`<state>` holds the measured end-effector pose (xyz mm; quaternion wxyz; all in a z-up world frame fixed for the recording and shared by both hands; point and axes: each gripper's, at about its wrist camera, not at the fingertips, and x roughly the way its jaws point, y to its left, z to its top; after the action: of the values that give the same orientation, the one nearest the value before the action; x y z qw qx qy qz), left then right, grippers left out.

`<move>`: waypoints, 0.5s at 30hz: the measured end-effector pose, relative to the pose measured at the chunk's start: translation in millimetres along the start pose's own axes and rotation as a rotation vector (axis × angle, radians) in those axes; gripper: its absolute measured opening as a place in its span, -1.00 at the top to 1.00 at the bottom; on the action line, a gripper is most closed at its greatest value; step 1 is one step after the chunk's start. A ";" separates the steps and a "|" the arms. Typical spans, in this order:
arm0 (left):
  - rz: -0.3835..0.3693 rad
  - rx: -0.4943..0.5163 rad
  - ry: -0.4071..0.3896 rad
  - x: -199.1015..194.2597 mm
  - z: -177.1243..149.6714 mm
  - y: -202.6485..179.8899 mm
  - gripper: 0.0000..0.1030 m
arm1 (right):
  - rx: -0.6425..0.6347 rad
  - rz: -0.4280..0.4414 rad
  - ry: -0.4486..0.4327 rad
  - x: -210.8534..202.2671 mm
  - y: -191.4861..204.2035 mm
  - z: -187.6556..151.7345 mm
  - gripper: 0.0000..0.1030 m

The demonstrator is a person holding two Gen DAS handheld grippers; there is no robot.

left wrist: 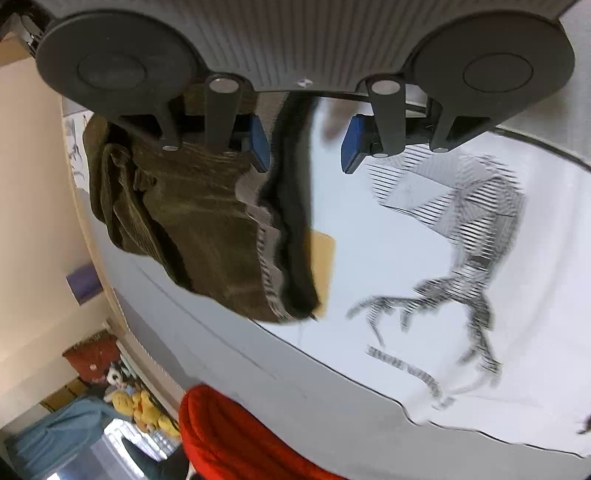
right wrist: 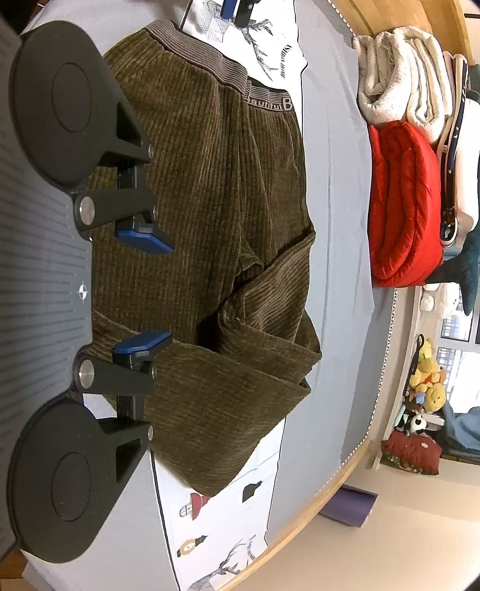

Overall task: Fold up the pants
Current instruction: 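Grasp the grey waistband edge with the left gripper and lift it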

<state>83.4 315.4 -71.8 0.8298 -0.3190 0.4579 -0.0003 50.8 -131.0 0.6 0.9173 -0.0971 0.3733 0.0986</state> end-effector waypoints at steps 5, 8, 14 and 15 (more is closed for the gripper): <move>0.032 0.091 0.050 41.0 -0.3 -32.1 -0.33 | -0.009 -0.023 0.002 0.5 -4.1 -4.3 0.05; 0.102 0.119 0.081 69.3 2.7 -42.6 -0.32 | 0.002 -0.046 0.010 1.1 -13.0 -7.1 0.05; 0.163 0.137 0.095 99.1 6.0 -55.8 -0.04 | 0.024 -0.100 0.033 1.6 -36.1 -15.8 0.05; 0.176 0.162 0.091 99.6 4.8 -59.6 0.05 | 0.033 -0.109 0.036 1.8 -40.1 -15.9 0.05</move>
<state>162.3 241.3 -114.1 0.8281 -0.2091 0.5197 0.0211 51.6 -173.4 -7.6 0.9159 -0.1039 0.3857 0.0408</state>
